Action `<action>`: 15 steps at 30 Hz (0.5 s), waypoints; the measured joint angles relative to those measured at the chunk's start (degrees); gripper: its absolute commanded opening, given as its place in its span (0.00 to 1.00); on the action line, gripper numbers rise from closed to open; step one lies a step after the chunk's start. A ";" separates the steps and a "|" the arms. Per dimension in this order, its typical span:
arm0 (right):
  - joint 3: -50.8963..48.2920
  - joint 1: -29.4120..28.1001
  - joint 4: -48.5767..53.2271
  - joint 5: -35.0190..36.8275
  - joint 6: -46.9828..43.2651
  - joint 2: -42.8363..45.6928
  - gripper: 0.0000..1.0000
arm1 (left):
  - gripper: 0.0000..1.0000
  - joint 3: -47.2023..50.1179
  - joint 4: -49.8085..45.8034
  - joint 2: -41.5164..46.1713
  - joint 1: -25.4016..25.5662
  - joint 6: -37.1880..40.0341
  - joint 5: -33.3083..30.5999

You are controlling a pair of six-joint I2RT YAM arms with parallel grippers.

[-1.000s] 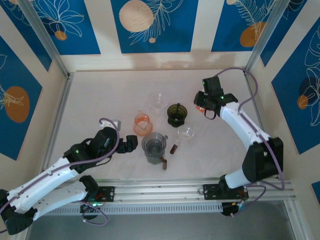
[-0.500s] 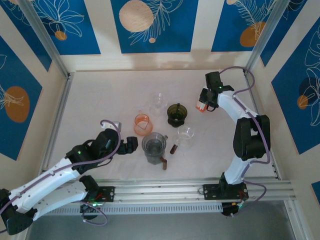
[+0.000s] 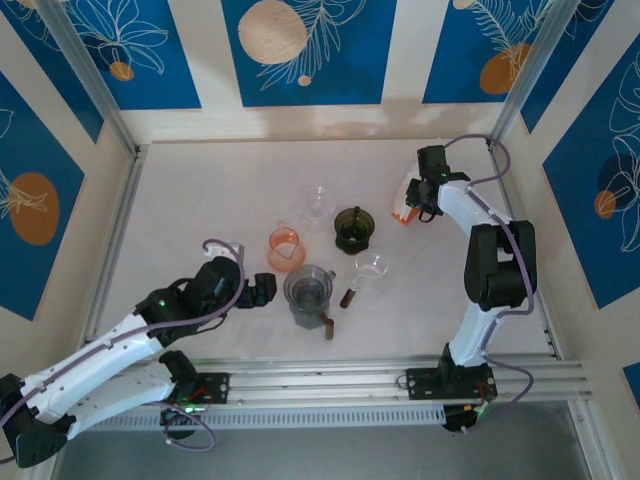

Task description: Place the coffee filter in the dripper

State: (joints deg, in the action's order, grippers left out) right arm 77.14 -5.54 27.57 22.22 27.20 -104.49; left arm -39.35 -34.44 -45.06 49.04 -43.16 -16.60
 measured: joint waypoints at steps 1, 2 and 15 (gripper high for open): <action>0.02 0.11 -0.02 0.00 -0.15 -0.28 0.25 | 1.00 0.00 -0.02 -0.09 0.00 0.00 0.00; 0.07 0.24 -0.02 0.00 -0.59 -0.55 0.24 | 1.00 0.00 -0.02 -0.17 0.00 0.00 0.00; 0.33 0.81 -1.11 -0.28 -5.53 -1.40 0.03 | 1.00 0.00 0.00 -0.17 0.00 -0.04 0.00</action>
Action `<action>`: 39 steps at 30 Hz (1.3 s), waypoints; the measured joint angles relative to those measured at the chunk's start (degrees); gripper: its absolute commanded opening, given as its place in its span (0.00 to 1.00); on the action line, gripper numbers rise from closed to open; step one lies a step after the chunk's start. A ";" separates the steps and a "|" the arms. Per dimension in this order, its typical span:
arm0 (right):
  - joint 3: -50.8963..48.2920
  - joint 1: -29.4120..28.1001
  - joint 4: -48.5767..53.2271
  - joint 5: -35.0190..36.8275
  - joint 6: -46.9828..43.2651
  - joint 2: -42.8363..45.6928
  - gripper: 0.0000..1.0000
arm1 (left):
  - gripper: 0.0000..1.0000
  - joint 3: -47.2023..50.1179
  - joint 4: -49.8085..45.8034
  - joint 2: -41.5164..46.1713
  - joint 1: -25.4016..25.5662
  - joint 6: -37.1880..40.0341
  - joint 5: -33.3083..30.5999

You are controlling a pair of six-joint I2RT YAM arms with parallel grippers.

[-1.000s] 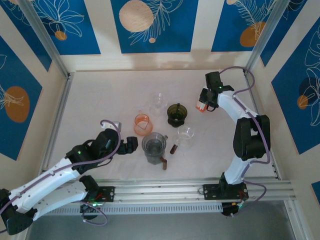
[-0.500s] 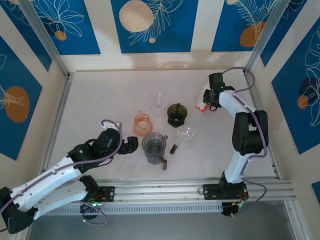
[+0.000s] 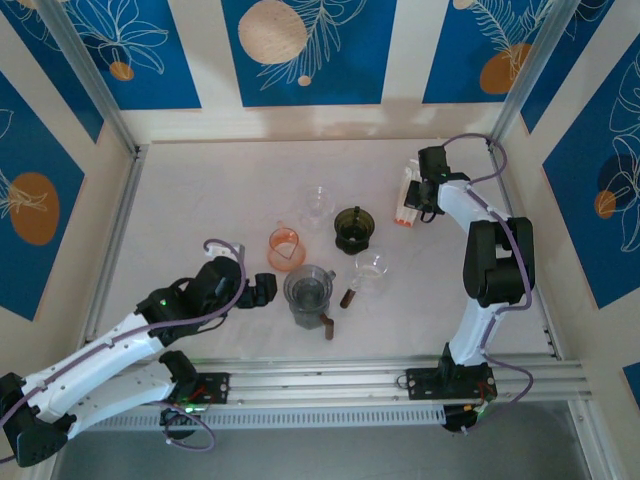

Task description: Place the coffee filter in the dripper

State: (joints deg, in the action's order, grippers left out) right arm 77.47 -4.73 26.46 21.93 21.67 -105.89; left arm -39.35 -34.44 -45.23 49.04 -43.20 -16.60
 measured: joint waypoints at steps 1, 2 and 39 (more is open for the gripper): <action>0.00 0.00 -0.33 -0.13 -0.70 0.00 0.03 | 1.00 0.00 0.00 0.00 0.00 0.00 0.02; -0.02 0.00 -0.76 -0.24 -1.62 0.02 0.02 | 1.00 0.00 0.00 0.00 0.00 0.00 0.00; -15.41 -1.75 -11.65 -7.13 -4.57 18.84 0.38 | 1.00 1.49 2.64 -1.14 -0.04 -1.44 1.40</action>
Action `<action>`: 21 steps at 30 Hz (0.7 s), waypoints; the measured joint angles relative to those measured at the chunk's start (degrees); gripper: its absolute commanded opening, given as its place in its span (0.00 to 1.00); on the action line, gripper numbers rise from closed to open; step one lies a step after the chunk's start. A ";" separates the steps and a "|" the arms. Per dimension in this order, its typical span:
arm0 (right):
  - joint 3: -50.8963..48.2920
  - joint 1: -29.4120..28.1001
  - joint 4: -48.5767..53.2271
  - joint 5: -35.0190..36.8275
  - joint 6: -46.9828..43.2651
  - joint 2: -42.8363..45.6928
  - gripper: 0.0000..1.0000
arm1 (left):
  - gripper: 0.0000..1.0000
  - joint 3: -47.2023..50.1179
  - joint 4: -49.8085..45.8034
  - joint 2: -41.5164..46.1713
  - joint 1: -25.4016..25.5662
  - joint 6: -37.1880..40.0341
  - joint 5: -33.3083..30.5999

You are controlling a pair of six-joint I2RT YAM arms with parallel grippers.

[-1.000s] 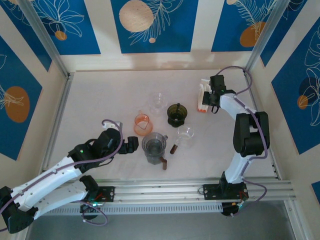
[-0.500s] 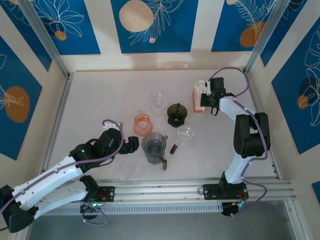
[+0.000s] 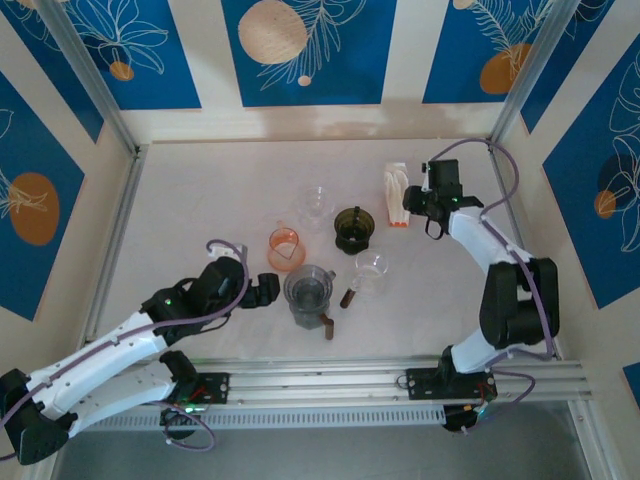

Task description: Place the coffee filter in the dripper

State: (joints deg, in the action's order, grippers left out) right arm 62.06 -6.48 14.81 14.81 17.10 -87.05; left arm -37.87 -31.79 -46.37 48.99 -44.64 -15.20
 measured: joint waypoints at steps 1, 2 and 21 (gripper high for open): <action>0.17 -0.46 0.09 0.07 0.96 1.20 0.38 | 1.00 0.07 0.04 0.00 0.00 0.00 0.20; 0.66 -0.90 0.52 0.17 1.79 1.86 0.38 | 1.00 0.07 0.09 0.00 0.00 0.00 0.37; 23.34 -5.29 15.26 6.40 10.29 -17.22 0.26 | 1.00 0.13 -0.28 2.05 0.00 0.00 0.57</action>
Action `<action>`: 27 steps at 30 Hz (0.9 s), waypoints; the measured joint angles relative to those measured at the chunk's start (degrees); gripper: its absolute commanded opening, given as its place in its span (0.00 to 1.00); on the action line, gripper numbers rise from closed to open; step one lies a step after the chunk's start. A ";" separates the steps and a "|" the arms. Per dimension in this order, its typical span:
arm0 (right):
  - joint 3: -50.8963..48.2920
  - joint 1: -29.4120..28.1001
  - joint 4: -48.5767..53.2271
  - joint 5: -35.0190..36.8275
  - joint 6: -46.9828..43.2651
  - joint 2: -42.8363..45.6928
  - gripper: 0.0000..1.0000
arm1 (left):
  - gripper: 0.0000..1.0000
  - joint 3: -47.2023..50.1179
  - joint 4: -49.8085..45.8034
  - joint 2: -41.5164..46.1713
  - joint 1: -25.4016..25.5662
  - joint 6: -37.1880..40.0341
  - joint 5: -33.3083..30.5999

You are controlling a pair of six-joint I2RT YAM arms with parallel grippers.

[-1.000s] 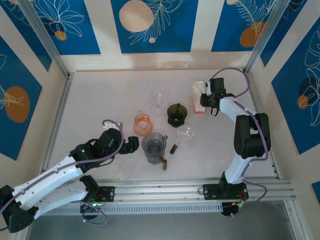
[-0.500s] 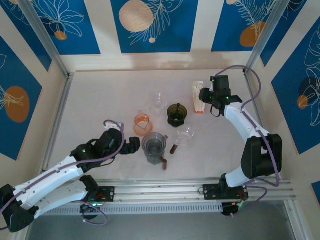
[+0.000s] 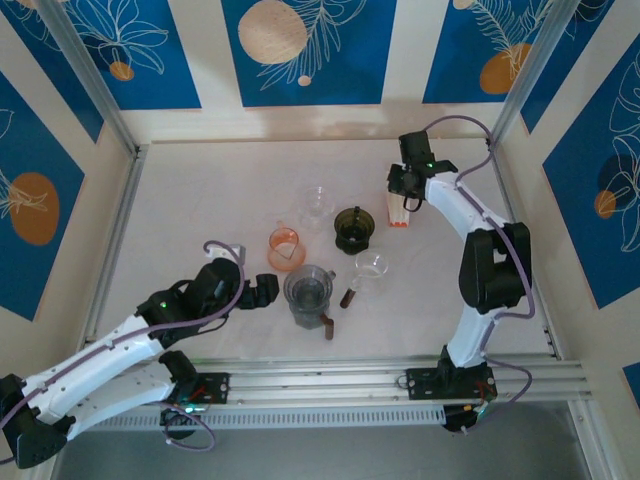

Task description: Place the coffee filter in the dripper

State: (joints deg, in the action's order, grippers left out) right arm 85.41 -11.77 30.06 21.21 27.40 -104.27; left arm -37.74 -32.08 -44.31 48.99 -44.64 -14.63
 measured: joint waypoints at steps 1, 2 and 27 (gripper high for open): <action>0.46 0.04 0.24 0.09 0.17 -0.48 0.25 | 1.00 0.00 -0.07 0.02 0.00 0.00 0.00; 0.90 0.13 0.61 0.26 0.26 -0.90 0.25 | 1.00 0.00 -0.07 0.02 0.00 0.00 0.00; 5.49 1.53 2.56 0.39 0.98 -6.10 0.24 | 1.00 0.00 -0.02 -1.40 -0.13 0.00 0.00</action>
State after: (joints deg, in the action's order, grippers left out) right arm 90.89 -10.24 32.62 21.61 28.38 -110.37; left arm -37.74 -32.10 -45.71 48.86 -44.64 -14.63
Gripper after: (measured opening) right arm 0.239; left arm 0.997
